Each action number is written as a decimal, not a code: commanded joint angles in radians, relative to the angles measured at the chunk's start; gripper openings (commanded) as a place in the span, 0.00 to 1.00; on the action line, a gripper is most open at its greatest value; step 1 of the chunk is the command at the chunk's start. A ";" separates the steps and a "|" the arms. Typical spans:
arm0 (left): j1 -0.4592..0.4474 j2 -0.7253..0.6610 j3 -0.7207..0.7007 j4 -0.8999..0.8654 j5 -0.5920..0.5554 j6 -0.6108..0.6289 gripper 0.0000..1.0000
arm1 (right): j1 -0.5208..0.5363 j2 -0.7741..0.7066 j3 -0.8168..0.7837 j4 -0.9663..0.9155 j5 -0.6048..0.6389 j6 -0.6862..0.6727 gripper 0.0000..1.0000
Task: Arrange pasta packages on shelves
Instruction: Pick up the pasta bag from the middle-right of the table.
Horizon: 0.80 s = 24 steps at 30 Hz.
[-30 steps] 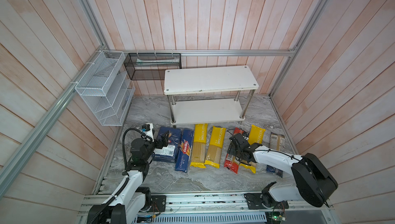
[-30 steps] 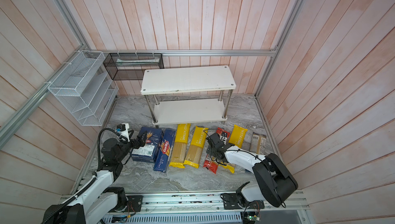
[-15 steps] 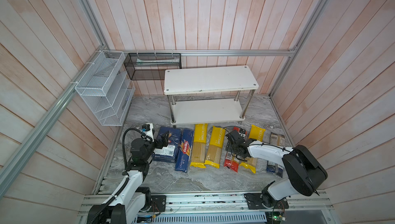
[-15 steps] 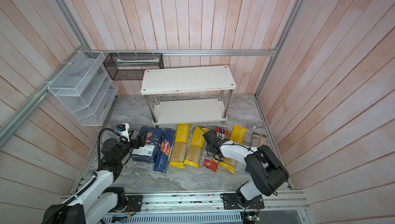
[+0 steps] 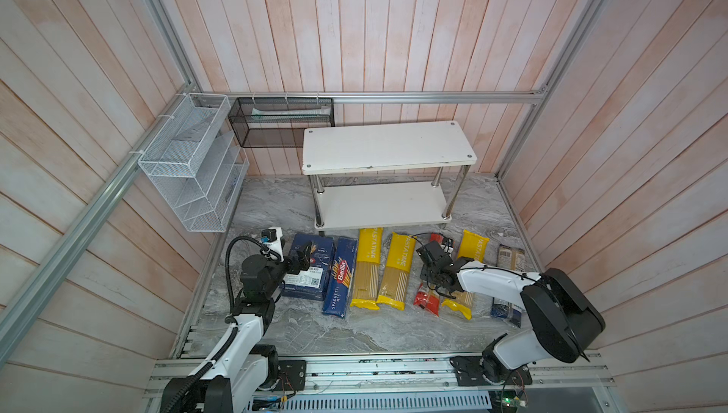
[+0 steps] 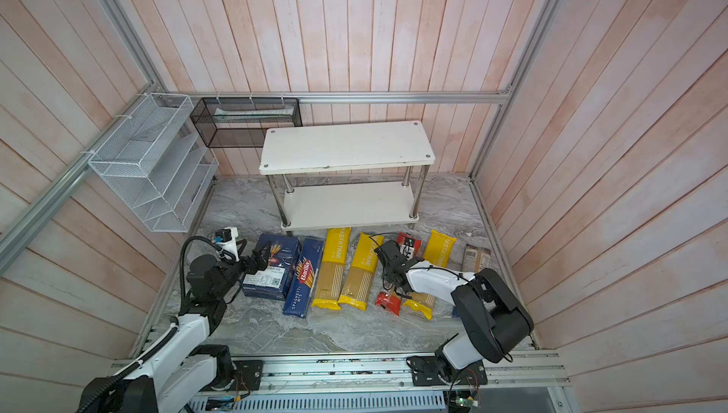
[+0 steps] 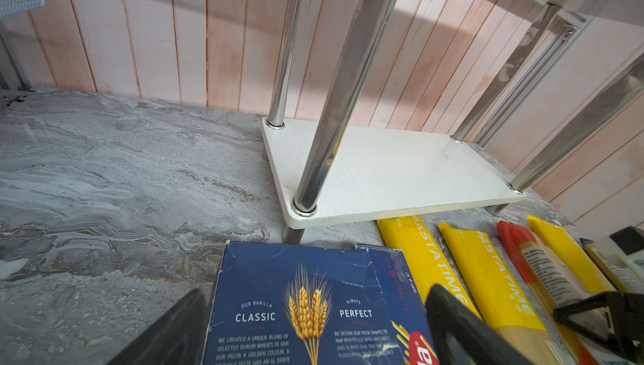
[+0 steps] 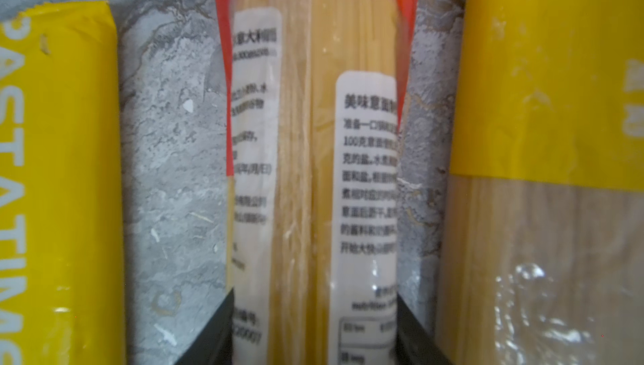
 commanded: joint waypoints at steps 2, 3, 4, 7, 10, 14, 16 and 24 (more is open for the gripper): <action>-0.003 -0.001 0.026 0.009 0.011 0.013 1.00 | 0.003 0.002 -0.078 -0.104 -0.104 0.015 0.47; -0.003 -0.001 0.025 0.008 0.011 0.014 1.00 | 0.003 -0.006 -0.082 -0.101 -0.102 0.013 0.45; -0.003 -0.003 0.025 0.009 0.010 0.013 1.00 | 0.004 -0.014 -0.085 -0.099 -0.100 0.012 0.43; -0.004 -0.004 0.025 0.009 0.008 0.011 1.00 | 0.003 -0.037 -0.094 -0.087 -0.089 0.010 0.40; -0.003 -0.002 0.025 0.007 0.009 0.011 1.00 | 0.003 -0.063 -0.101 -0.074 -0.091 0.001 0.35; -0.003 -0.004 0.026 0.006 0.005 0.011 1.00 | 0.003 -0.110 -0.109 -0.065 -0.083 -0.016 0.25; -0.003 -0.004 0.026 0.006 0.005 0.011 1.00 | 0.004 -0.135 -0.113 -0.059 -0.077 -0.021 0.24; -0.003 0.000 0.027 0.006 0.004 0.009 1.00 | -0.007 -0.275 -0.099 -0.028 -0.054 -0.102 0.15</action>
